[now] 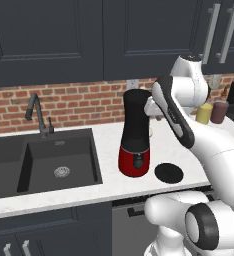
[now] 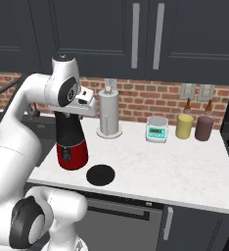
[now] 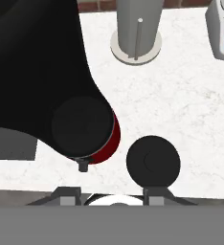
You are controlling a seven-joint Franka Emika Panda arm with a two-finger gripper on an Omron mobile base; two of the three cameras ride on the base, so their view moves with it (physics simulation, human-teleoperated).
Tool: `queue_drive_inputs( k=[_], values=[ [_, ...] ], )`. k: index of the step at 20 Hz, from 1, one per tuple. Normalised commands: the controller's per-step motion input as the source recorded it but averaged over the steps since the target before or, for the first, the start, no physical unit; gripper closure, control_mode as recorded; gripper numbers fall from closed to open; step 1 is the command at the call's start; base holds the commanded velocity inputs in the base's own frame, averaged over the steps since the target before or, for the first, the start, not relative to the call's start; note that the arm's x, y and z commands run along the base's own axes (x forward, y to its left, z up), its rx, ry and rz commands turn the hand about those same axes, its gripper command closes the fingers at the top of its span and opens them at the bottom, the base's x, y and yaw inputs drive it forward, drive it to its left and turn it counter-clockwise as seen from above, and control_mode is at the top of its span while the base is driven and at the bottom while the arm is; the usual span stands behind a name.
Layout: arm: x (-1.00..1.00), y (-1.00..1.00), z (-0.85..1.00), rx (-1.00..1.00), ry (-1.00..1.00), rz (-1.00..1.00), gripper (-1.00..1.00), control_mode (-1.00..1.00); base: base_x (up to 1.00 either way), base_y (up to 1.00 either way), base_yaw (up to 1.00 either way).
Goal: Close the lid blender by securely placing the lid on top.
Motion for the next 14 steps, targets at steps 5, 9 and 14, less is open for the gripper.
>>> queue_drive_inputs(
  k=[5,9,14],
  values=[
    [0.00,-0.01,-0.09,0.00,0.00,0.00,-1.00,-1.00,0.00,0.00,0.00],
    [-0.11,-0.24,-0.21,0.00,0.00,0.00,-1.00,-1.00,0.00,0.00,0.00],
    [-0.26,-0.48,-0.25,0.01,0.00,0.00,-1.00,-1.00,0.00,0.00,0.00]
  ],
)
